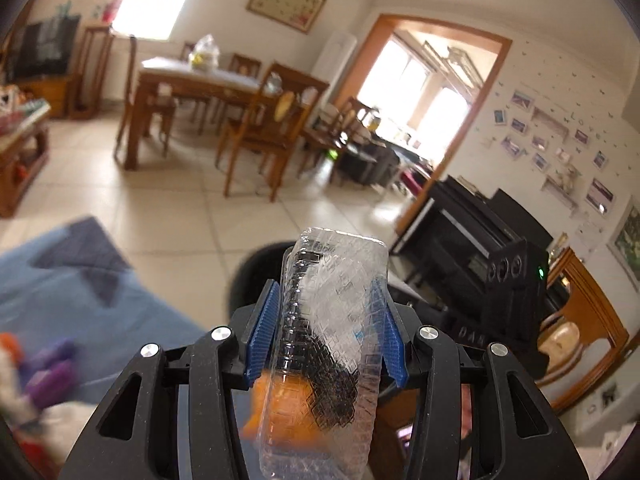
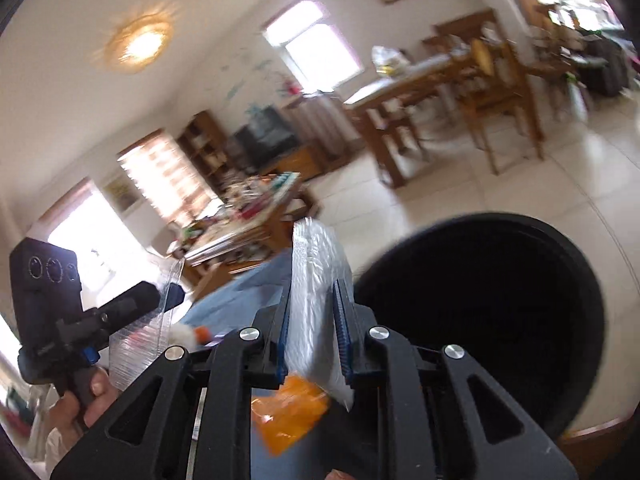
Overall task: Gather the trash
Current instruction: 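Carry both items to the black bin and open both grippers to drop them, then grasp the white drink carton with the left gripper while the right regrasps the orange packet, then move both grippers over the black bin and release the carton and packet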
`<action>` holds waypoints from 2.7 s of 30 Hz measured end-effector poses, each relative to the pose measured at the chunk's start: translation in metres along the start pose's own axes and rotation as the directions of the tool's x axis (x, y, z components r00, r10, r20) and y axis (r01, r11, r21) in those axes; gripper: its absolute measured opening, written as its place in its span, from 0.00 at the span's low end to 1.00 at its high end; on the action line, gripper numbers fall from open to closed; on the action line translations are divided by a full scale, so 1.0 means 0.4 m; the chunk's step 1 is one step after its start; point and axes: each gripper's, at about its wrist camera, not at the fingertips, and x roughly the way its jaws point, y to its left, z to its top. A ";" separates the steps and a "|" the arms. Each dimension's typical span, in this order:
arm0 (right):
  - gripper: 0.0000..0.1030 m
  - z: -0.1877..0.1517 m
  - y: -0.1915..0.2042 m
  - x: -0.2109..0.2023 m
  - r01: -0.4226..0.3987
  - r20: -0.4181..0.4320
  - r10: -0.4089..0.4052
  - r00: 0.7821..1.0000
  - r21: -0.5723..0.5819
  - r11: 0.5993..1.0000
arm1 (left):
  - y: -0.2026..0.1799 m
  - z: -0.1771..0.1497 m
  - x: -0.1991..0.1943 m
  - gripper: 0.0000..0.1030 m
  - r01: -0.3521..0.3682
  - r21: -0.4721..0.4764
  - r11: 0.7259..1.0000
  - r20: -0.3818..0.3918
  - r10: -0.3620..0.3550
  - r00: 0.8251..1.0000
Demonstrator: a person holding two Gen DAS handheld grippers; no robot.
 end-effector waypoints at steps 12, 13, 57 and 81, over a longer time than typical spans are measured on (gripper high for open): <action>0.41 -0.048 -0.163 0.074 0.061 -0.081 -0.052 0.995 0.109 0.992 | 0.022 -0.045 0.366 0.66 -0.038 -0.007 0.999 -0.269 0.034 0.963; 0.54 -0.046 -0.169 0.058 0.056 -0.067 -0.050 0.997 0.101 0.993 | 0.023 -0.042 0.351 0.78 -0.047 0.002 0.999 -0.262 0.046 0.964; 0.32 -0.265 0.258 0.108 -0.013 -0.232 -0.065 0.971 -0.319 0.948 | 0.211 -0.335 -0.357 0.39 -0.362 0.222 0.905 -0.183 0.403 0.897; 0.32 -0.068 0.035 -0.076 0.123 0.031 -0.120 0.992 -0.107 0.987 | -0.036 -0.096 -0.090 0.39 -0.168 0.075 0.983 0.024 0.166 0.986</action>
